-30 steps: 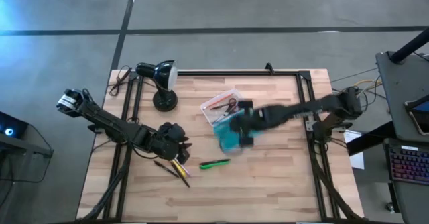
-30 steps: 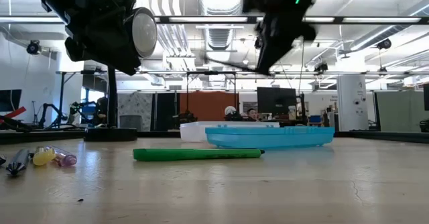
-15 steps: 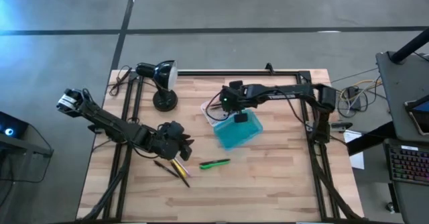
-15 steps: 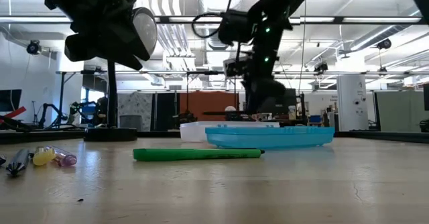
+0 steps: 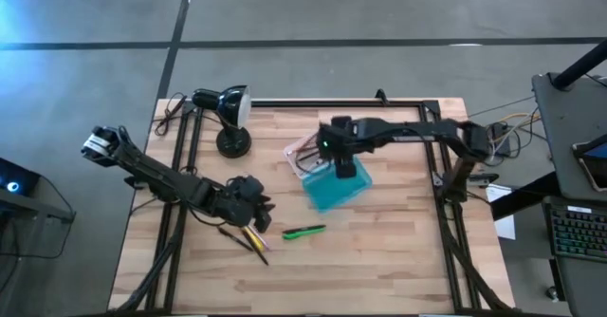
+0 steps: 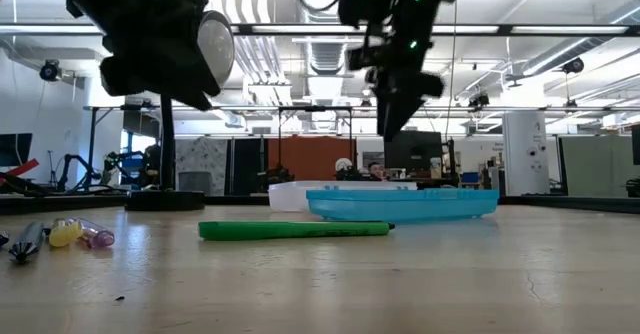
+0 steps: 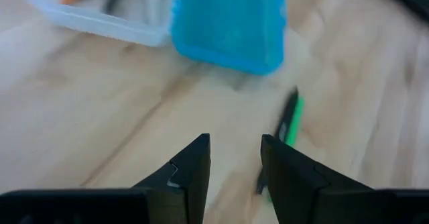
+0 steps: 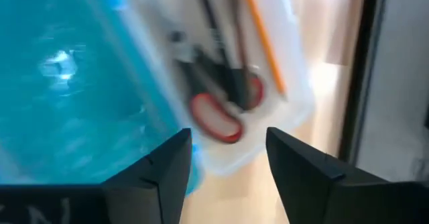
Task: Pick & place school supplies into a supply box
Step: Put the right black pen into the supply box
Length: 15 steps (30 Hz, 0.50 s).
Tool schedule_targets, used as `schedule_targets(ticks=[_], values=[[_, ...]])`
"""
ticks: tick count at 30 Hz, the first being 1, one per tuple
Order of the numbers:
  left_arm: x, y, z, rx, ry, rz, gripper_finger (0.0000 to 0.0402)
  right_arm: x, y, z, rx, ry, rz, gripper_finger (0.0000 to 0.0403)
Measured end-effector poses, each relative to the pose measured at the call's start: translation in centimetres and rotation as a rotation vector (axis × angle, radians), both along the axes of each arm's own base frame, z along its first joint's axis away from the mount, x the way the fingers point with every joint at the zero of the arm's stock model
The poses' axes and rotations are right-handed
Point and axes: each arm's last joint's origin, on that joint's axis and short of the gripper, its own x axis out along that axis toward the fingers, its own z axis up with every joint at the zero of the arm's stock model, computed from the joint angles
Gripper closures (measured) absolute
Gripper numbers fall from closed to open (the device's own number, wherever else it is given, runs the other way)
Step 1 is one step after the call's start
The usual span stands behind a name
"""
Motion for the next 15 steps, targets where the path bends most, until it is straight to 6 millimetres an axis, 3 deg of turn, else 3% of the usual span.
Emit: schedule_targets(ticks=[5,9,15], values=[[1.8,-1.1,-1.7,0.056,0.032,-0.218,0.0284,-2.7,5.2,1.0,0.033,-0.038,0.049,0.0214],[3.3,-1.9,-3.8,0.106,0.072,-0.317,0.0284,-4.7,9.0,0.2,0.073,-0.054,0.024,0.0214],[5.3,-2.6,-7.0,0.142,0.161,-0.333,0.0284,-6.8,12.3,-1.2,0.105,-0.079,-0.093,0.0214]])
